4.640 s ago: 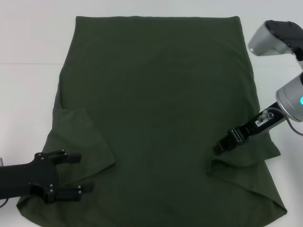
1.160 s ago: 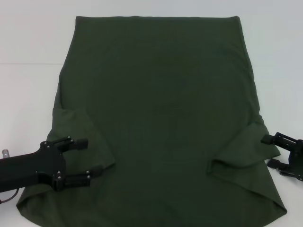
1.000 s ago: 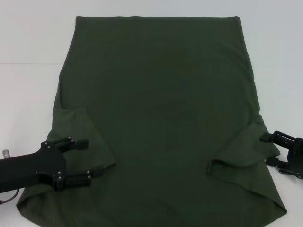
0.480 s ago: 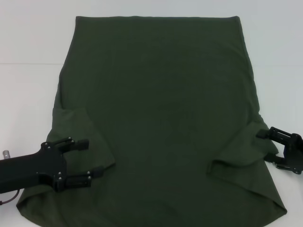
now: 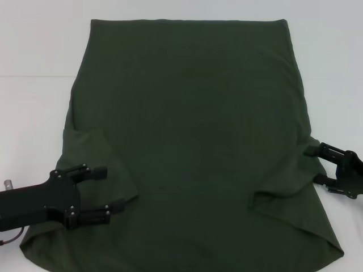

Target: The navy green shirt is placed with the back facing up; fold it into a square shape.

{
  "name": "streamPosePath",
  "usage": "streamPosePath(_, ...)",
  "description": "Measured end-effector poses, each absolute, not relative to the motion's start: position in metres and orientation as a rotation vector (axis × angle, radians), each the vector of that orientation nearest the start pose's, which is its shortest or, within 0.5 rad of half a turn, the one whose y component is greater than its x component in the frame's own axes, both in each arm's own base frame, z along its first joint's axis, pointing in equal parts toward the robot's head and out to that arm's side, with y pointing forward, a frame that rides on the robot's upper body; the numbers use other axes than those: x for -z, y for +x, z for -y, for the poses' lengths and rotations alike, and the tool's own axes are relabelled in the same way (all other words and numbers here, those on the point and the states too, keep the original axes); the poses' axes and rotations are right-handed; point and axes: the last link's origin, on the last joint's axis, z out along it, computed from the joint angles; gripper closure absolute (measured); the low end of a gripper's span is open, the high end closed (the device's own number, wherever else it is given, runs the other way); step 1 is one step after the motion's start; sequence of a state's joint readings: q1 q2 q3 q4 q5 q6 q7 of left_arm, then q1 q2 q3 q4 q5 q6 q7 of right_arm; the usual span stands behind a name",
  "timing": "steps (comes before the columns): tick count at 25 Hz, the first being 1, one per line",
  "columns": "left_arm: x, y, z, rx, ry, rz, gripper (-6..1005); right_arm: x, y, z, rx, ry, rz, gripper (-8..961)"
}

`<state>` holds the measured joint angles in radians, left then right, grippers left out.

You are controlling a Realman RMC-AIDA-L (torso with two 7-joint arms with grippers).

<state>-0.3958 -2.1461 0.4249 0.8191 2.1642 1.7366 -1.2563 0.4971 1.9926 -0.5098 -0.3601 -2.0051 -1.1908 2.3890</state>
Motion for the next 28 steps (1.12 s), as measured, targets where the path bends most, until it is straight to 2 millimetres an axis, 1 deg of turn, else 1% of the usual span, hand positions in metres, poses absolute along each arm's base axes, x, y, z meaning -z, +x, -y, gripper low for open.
streamPosePath(12,-0.023,-0.300,-0.278,0.705,-2.632,0.581,111,-0.004,0.340,-0.343,-0.940,-1.615,-2.167,7)
streamPosePath(17,-0.024,-0.300,-0.277,0.704,-2.632,0.581,112,-0.002,0.322,-0.356,-1.002,-1.672,-2.114,7)
streamPosePath(22,-0.024,-0.300,-0.277,0.705,-2.632,0.580,112,0.007,0.294,-0.373,-1.014,-1.812,-2.025,12)
streamPosePath(25,-0.024,-0.299,-0.278,0.714,-2.626,0.577,112,0.010,0.282,-0.379,-1.014,-1.897,-1.964,12)
streamPosePath(28,-0.025,-0.298,-0.278,0.722,-2.621,0.576,112,0.009,0.278,-0.377,-1.029,-1.949,-1.917,12)
